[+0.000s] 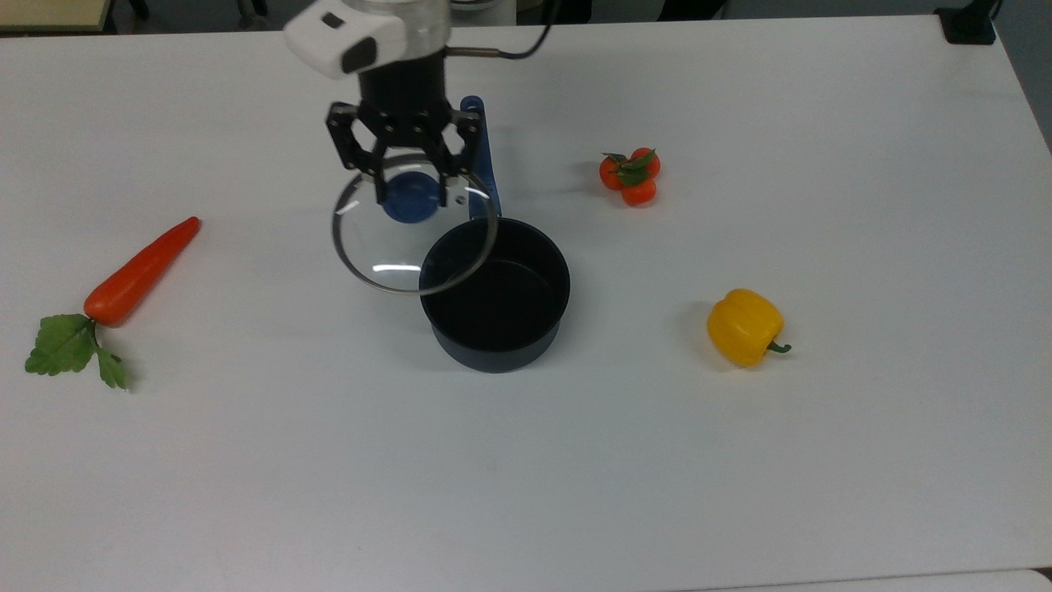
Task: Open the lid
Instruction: 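Lift the glass lid off the saucepan and carry it beside the pot, then lower the glass lid onto the table beside the saucepan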
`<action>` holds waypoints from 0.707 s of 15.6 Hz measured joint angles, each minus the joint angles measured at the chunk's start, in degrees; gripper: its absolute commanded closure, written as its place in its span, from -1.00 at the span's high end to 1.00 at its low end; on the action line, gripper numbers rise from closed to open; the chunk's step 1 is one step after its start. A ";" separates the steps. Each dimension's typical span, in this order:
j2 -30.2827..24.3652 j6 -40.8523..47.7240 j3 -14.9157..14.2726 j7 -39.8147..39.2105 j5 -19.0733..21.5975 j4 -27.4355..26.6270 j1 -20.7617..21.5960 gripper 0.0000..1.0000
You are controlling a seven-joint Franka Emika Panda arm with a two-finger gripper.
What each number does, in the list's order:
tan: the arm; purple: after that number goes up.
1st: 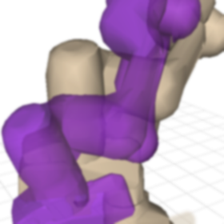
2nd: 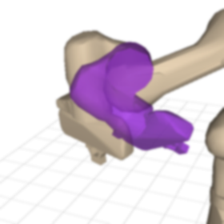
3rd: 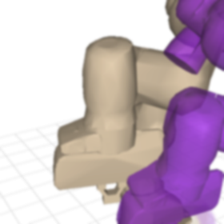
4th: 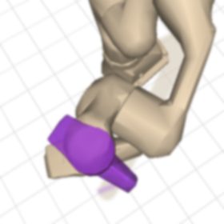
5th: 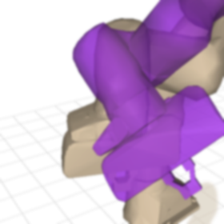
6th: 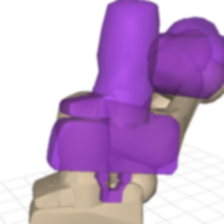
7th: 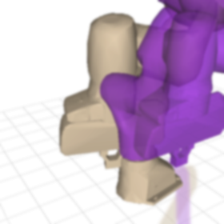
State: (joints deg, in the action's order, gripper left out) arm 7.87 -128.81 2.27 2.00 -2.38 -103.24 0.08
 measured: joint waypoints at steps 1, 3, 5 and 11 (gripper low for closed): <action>-0.98 0.26 -0.03 -0.42 -0.01 -1.32 -1.16 -0.24; -2.62 0.27 -0.08 -1.72 -0.02 -5.01 -3.52 -0.23; -3.25 -0.92 -0.11 -2.23 -0.03 -8.34 -5.75 -0.23; -2.60 -10.62 -0.14 -4.35 -0.04 -16.55 -8.73 -0.23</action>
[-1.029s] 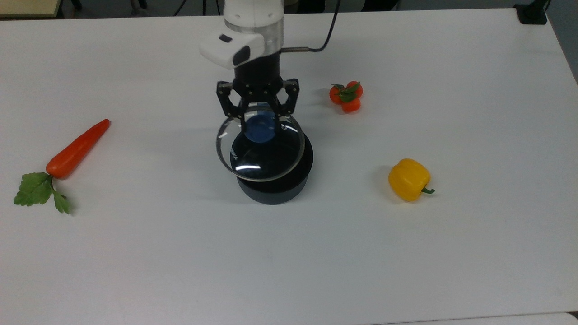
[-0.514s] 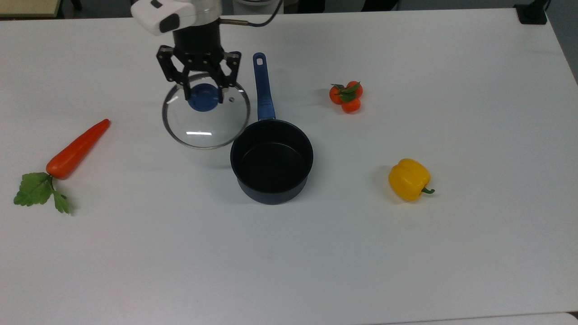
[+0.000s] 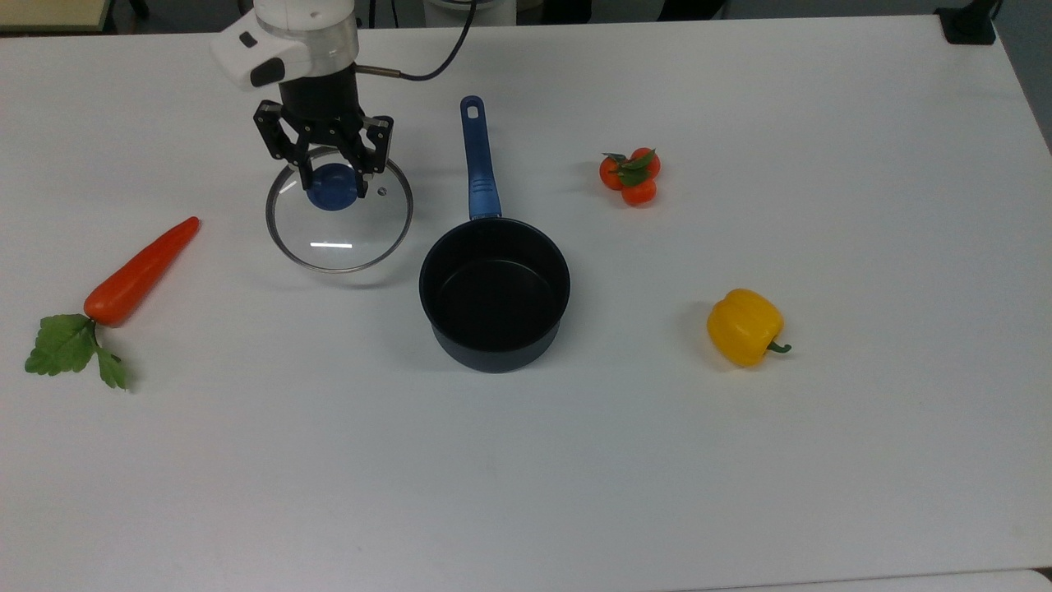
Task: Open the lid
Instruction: 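Lower the glass lid onto the table beside the saucepan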
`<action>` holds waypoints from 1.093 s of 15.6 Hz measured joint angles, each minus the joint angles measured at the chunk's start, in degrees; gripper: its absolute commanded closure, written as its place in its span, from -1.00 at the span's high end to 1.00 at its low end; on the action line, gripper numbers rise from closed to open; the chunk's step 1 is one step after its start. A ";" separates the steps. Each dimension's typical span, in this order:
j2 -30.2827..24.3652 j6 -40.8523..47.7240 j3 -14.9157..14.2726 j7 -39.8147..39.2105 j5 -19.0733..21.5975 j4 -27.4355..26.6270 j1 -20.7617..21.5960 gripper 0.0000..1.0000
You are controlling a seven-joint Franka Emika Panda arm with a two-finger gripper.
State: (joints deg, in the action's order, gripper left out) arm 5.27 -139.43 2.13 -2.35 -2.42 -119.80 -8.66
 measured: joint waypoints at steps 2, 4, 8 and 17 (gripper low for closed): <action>1.76 -1.69 0.00 -0.89 0.00 -0.88 -0.14 -0.21; 3.45 -3.40 0.00 -0.97 0.00 -0.91 -0.14 -0.17; 5.64 -5.16 0.00 -1.04 -0.03 -0.88 -0.31 0.30; 5.58 -3.07 0.00 -1.40 -0.04 -0.09 -0.43 1.00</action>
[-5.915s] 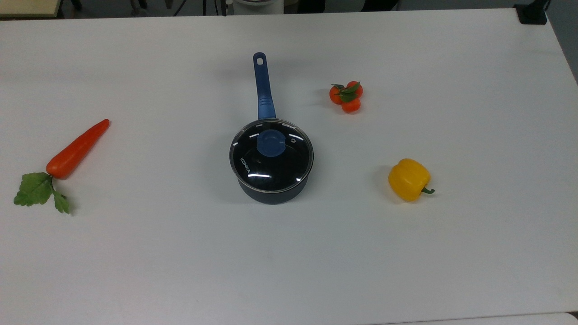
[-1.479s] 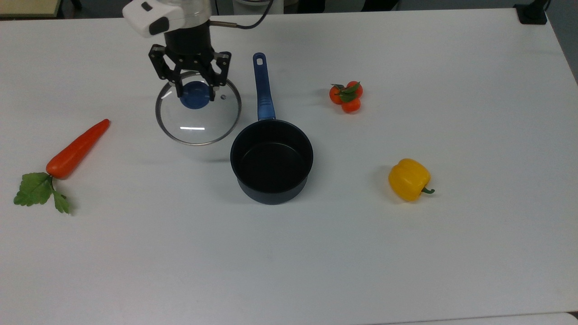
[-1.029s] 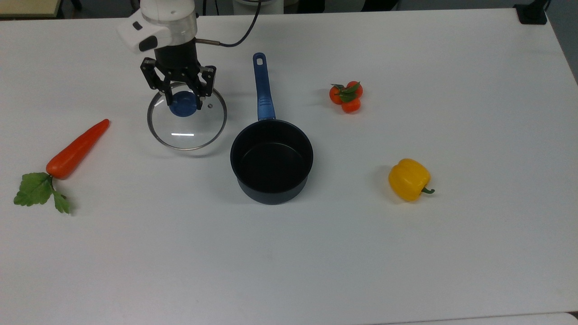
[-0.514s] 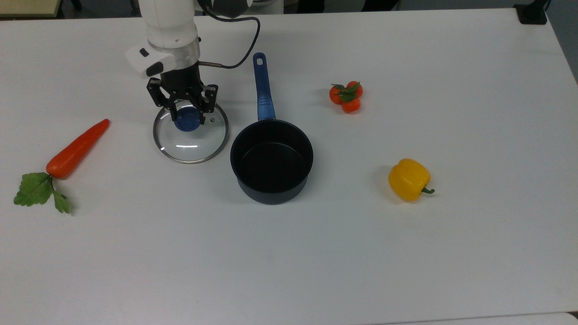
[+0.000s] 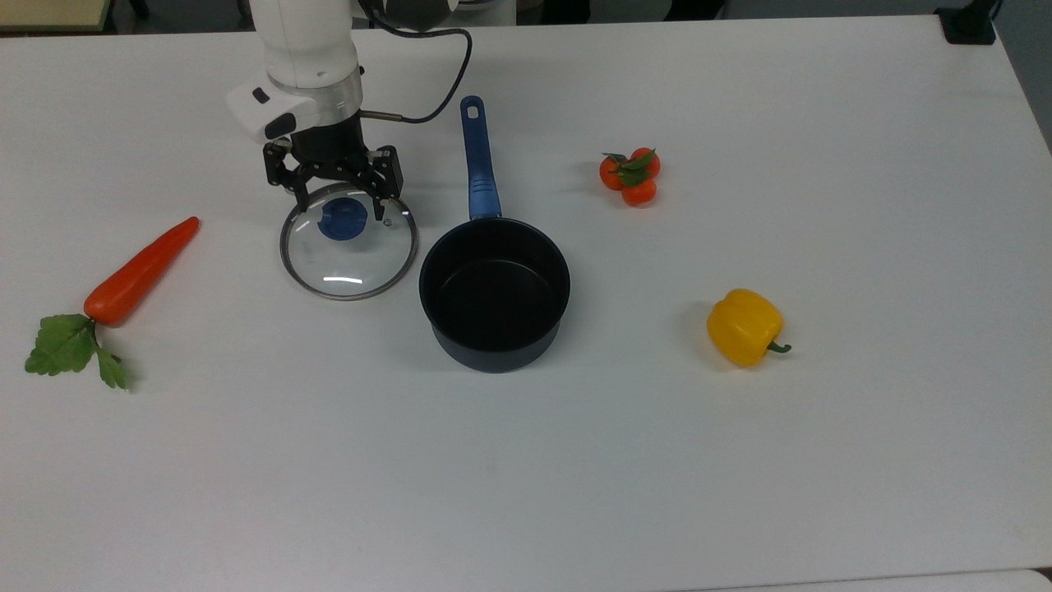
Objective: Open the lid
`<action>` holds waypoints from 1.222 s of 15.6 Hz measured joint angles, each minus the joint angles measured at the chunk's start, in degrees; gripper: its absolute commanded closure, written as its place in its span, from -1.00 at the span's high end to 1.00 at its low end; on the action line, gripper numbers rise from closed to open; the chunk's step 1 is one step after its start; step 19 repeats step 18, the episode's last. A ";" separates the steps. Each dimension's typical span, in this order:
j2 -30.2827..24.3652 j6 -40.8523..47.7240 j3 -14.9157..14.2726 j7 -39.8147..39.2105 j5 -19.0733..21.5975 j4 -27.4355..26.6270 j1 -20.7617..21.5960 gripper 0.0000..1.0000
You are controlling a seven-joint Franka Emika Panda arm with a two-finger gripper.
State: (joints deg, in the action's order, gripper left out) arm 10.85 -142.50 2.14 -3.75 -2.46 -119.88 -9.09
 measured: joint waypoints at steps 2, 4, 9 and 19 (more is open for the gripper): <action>-0.31 4.70 0.00 -0.01 0.00 2.77 -0.02 1.00; -0.88 11.69 0.01 -0.01 0.00 7.62 0.06 1.00; -2.71 33.07 0.69 -0.10 0.00 22.78 3.06 1.00; -9.95 49.95 0.67 5.11 -0.13 27.84 10.14 1.00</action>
